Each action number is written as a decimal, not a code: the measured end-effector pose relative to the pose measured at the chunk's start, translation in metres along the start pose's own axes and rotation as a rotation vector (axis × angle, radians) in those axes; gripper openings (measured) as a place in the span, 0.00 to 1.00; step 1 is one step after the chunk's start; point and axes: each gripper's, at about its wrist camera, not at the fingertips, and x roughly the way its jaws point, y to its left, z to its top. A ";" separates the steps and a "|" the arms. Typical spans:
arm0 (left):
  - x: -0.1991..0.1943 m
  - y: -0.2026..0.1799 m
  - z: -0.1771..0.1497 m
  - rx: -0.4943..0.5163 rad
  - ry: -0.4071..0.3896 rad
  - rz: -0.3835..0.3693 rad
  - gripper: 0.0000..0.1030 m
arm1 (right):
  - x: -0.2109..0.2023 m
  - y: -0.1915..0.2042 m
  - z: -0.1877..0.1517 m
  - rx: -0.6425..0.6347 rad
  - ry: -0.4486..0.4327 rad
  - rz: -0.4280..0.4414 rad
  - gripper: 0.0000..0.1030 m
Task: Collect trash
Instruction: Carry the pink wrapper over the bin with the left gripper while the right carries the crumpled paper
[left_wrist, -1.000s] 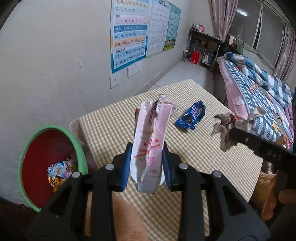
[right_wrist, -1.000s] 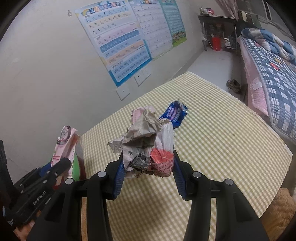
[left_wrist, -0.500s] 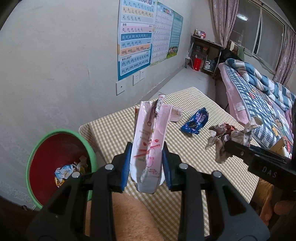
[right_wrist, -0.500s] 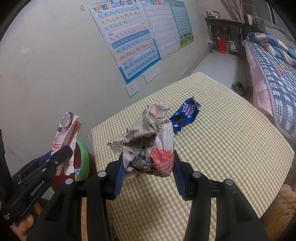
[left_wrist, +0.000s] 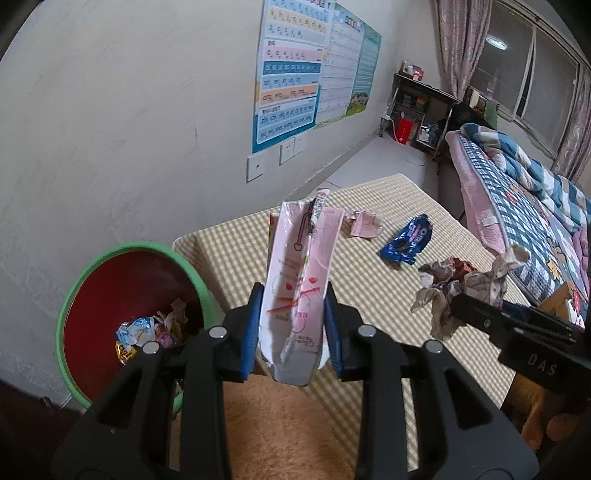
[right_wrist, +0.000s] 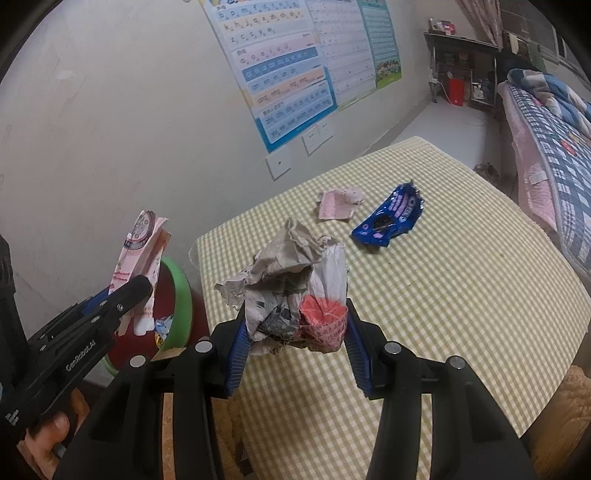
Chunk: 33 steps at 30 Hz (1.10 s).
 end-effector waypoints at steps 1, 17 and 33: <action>0.000 0.003 0.000 -0.005 0.000 0.002 0.29 | 0.001 0.003 -0.001 -0.005 0.003 0.001 0.45; -0.001 0.053 -0.007 -0.093 -0.002 0.048 0.29 | 0.019 0.063 0.000 -0.132 0.033 0.047 0.45; 0.003 0.108 -0.018 -0.179 0.018 0.114 0.29 | 0.046 0.105 0.002 -0.193 0.073 0.078 0.45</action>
